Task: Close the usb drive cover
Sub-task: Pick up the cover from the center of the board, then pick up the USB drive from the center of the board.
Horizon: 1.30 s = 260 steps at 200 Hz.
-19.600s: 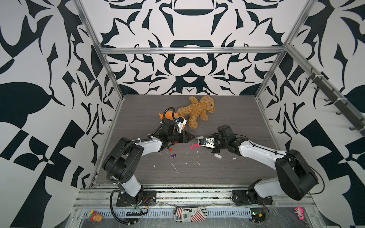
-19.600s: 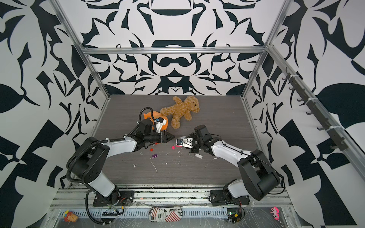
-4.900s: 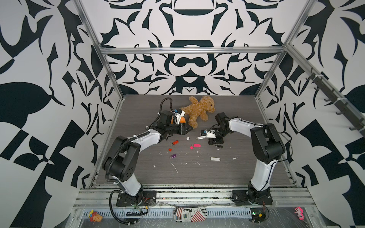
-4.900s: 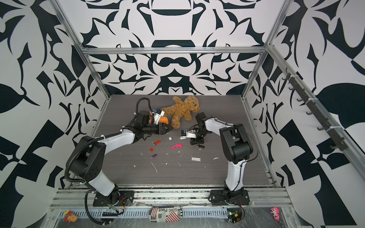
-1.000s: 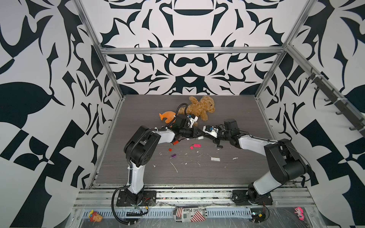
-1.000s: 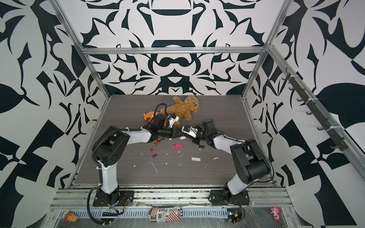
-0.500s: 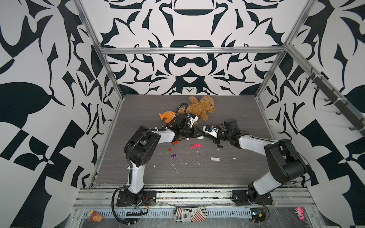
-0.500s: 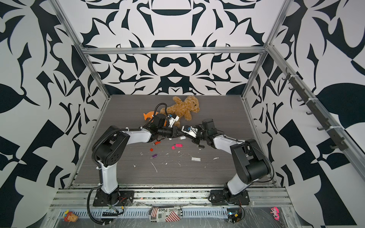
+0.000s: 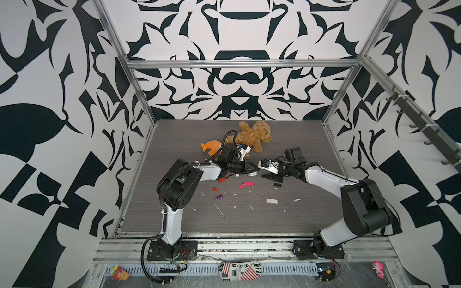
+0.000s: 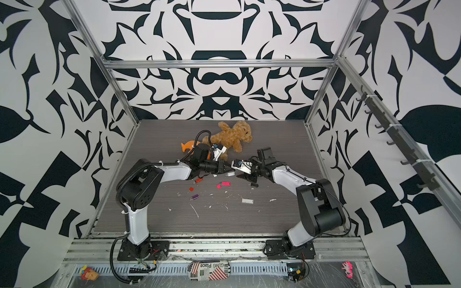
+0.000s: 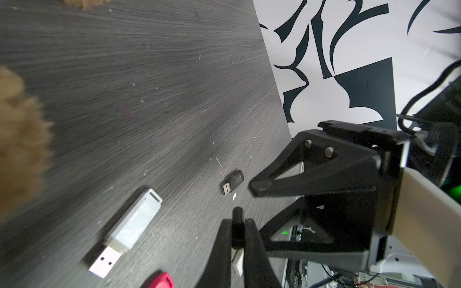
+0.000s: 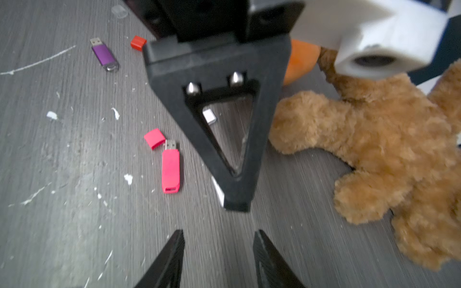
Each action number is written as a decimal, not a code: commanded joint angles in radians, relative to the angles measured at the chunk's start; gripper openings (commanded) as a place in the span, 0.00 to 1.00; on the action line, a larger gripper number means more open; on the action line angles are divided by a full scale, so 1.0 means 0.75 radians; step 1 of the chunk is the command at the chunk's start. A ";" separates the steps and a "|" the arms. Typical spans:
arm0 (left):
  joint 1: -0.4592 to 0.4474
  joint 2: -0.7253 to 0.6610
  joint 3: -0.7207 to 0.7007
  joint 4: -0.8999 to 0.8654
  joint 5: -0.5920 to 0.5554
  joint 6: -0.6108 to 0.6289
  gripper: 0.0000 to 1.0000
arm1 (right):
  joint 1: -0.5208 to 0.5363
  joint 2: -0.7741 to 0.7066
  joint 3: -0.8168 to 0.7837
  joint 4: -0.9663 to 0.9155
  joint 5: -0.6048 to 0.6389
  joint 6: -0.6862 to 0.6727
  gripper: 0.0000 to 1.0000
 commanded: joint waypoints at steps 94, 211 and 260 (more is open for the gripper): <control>0.023 -0.066 -0.034 0.000 0.003 0.043 0.07 | -0.057 -0.010 0.052 -0.492 0.322 0.005 0.46; 0.026 -0.098 -0.070 -0.015 -0.006 0.055 0.07 | -0.074 0.218 0.155 -0.540 0.437 -0.022 0.40; 0.026 -0.096 -0.053 -0.021 -0.007 0.054 0.07 | -0.096 0.236 0.151 -0.556 0.455 -0.030 0.35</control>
